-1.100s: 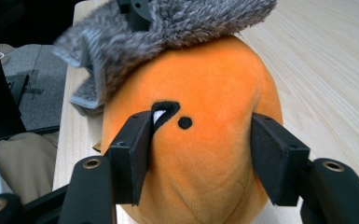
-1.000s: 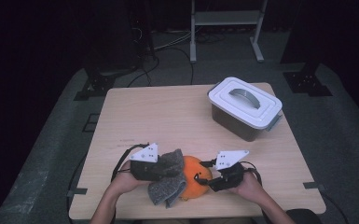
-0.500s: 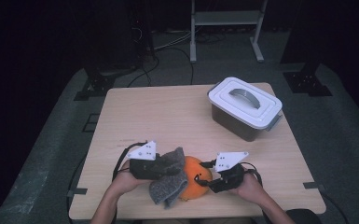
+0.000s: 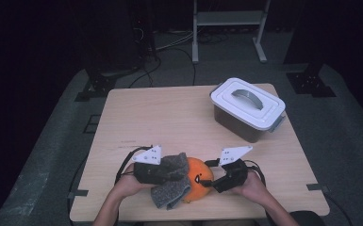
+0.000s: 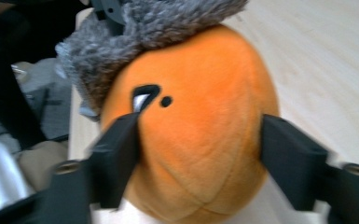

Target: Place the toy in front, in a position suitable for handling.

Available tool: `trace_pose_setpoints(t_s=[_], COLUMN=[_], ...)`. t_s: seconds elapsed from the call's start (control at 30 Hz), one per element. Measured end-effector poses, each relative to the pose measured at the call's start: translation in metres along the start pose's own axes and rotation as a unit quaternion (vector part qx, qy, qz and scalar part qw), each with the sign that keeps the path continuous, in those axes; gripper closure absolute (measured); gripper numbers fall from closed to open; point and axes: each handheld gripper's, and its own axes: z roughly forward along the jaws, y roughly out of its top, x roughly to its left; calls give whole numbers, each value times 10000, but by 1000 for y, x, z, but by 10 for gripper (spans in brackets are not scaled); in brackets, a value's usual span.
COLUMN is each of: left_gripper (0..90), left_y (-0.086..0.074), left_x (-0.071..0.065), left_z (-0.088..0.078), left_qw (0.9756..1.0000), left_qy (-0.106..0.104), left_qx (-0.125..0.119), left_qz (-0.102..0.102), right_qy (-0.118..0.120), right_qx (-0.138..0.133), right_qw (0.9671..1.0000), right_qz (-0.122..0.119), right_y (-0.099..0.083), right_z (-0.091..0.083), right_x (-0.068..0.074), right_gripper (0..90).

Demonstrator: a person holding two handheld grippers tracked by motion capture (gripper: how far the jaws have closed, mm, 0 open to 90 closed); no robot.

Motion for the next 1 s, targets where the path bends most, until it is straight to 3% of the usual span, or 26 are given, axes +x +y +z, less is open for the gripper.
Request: trace_pose_setpoints(t_s=[0.13, 0.2, 0.27, 0.37, 0.57, 0.87, 1.0], left_gripper=[729, 730, 731, 731, 732, 730, 730], left_y=[5, 7, 14, 18, 6, -12, -16], left_x=[0, 0, -2, -3, 3, 15, 21], left_z=[-1, -3, -6, -2, -2, -18, -22], left_qw=[9999, 9998, 9993, 9993, 9997, 9983, 9979], left_qy=[129, 166, 202, 256, 240, 509, 520], left_qx=[-44, -84, -287, -155, -34, 193, 55], left_qz=[32, 52, 114, 225, 57, -184, -394], right_qy=[-135, -238, -463, -513, -369, -552, -591], right_qx=[-8, -66, -257, -143, -54, 24, -7], right_qw=[9997, 9993, 9968, 9944, 9962, 9956, 9954], right_qz=[-182, -271, -606, -914, -793, -759, -752], right_y=[5, 8, 17, 17, 8, 5, 5], right_z=[-2, -3, -5, -3, -8, -14, -17], right_x=[3, 5, 12, 15, 6, 2, 1], right_gripper=[488, 508, 526, 528, 525, 523, 522])
